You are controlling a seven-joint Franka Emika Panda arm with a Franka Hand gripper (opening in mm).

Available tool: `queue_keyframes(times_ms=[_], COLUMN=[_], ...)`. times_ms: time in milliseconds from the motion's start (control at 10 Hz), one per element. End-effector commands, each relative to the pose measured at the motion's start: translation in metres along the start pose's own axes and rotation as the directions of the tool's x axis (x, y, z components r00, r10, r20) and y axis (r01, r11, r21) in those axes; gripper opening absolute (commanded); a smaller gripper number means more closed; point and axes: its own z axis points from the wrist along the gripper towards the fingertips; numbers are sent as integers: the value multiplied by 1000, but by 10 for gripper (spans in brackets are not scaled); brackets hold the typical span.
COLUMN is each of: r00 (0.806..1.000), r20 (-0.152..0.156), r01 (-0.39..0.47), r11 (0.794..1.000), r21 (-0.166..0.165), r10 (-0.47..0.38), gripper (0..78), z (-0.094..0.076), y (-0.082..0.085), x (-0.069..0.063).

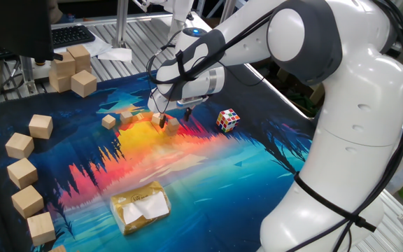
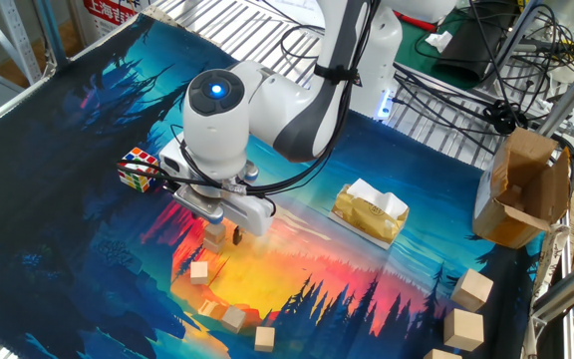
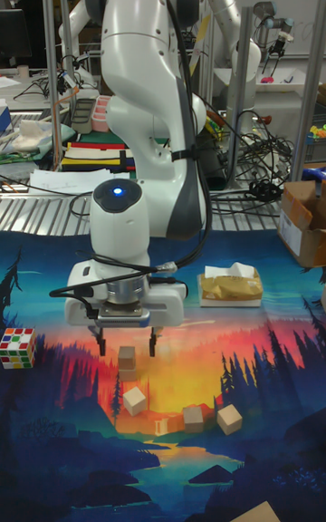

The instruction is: Stack the blocks in a vertical line of five

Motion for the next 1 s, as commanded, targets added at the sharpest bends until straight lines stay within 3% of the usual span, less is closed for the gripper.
queue_keyframes(times_ms=[100,400,600,700,800,1000], r00=[977,957,909,897,860,838], r20=[-57,-65,-78,-85,-100,-97], r01=[-203,-283,-410,-437,-506,-543], r11=[979,959,912,899,861,839], r21=[27,24,0,-11,-44,-41], r10=[205,284,408,435,500,537], gripper=[775,775,775,775,775,775], z=[-56,-61,-64,-64,-65,-64], y=[41,45,46,47,49,55], x=[-12,-17,-25,-27,-30,-32])
